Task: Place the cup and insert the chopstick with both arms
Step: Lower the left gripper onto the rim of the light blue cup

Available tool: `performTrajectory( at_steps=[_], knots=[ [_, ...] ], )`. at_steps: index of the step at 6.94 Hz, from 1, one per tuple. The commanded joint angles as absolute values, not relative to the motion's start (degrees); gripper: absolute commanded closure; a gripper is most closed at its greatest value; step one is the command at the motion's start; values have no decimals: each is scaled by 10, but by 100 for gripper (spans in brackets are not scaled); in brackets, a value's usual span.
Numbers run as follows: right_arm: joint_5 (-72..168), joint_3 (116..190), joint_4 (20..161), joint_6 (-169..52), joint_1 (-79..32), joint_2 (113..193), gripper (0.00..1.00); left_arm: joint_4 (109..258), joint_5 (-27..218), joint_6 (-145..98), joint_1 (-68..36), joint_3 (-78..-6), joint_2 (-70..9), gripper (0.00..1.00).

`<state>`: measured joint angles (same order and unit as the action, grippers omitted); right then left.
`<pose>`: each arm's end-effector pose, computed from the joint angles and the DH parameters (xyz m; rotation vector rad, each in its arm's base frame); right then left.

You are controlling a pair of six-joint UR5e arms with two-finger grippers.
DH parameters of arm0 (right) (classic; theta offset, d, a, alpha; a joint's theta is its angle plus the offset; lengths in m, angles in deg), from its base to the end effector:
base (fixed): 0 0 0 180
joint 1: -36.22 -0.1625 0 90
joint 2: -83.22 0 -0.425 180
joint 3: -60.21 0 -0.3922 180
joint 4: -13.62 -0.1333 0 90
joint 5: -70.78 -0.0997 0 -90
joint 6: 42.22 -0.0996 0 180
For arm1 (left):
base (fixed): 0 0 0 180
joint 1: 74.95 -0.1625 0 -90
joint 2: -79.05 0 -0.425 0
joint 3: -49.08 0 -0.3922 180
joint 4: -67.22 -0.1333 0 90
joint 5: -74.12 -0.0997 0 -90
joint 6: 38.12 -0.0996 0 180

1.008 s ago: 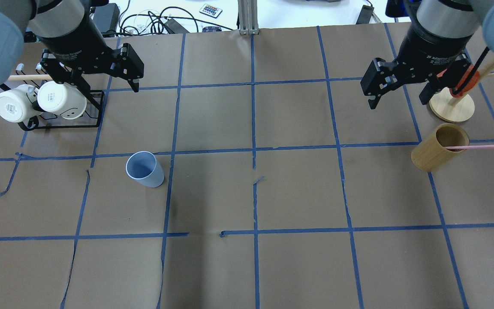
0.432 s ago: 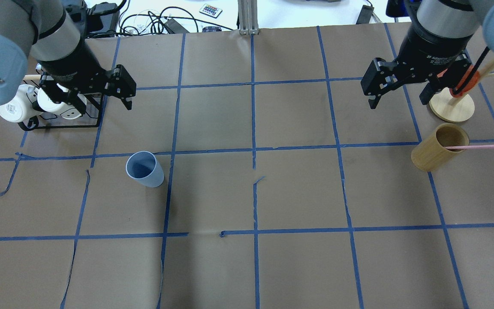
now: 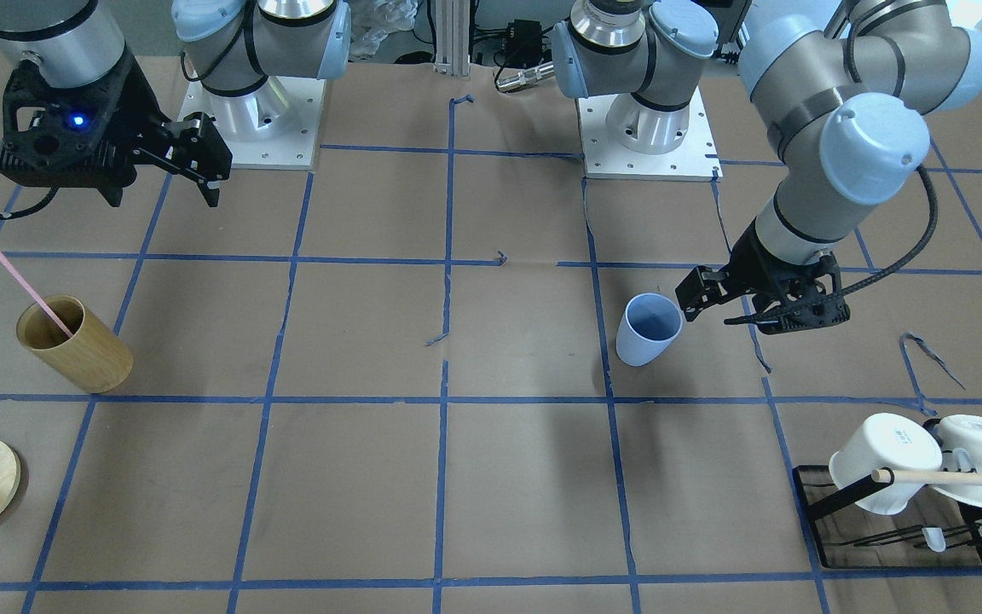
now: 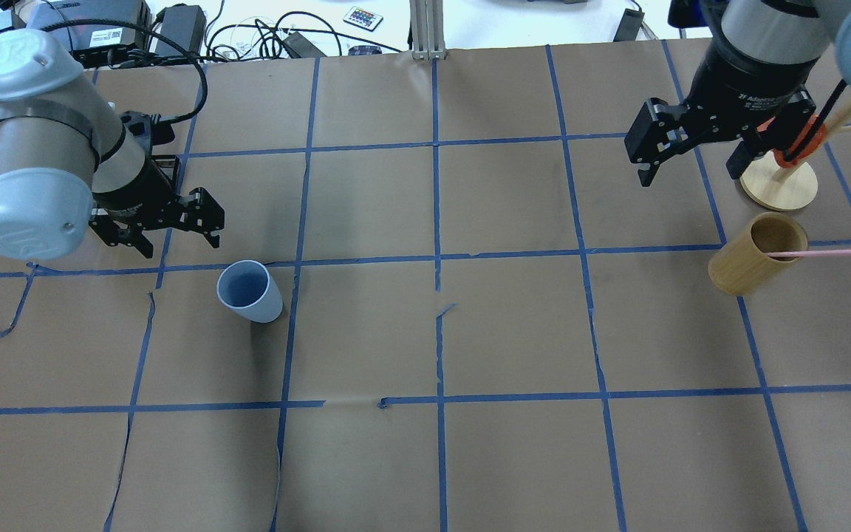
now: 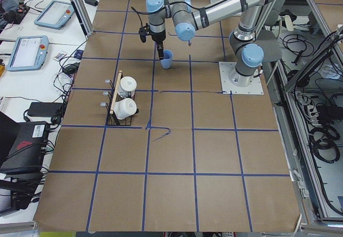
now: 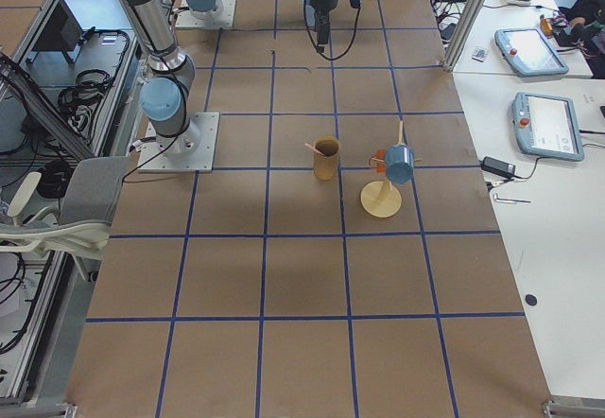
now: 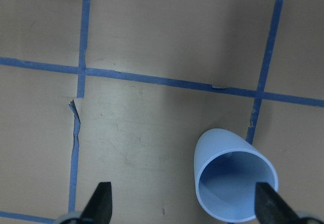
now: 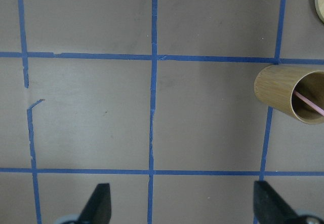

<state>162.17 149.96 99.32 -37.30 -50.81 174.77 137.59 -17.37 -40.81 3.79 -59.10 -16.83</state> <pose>0.1061 -0.4819 0.4958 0.0539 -3.1191 -0.0705 -0.0319 -0.5094 0.3184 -0.2318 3.1141 0.1248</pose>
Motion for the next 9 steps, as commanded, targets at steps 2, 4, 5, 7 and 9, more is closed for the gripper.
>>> performTrajectory(
  at_steps=[2, 4, 5, 7, 9],
  knots=[
    [1622, 1500, 994, -370, -506, 1747, 0, 1364, -170, -405, 39, -618, -189, 0],
    [1622, 1500, 991, -368, -503, 1744, 0, 1323, -147, -408, 40, -656, -195, 0],
    [1622, 1500, 990, -369, -500, 1742, 0, 1318, -146, -407, 41, -656, -202, 10],
    [1646, 1500, 981, -356, -492, 1739, 0, 1315, -145, -412, 42, -654, -211, 92],
    [1681, 1508, 963, -332, -490, 1733, 0, 1315, -116, -394, 76, -651, -208, 100]
  ],
)
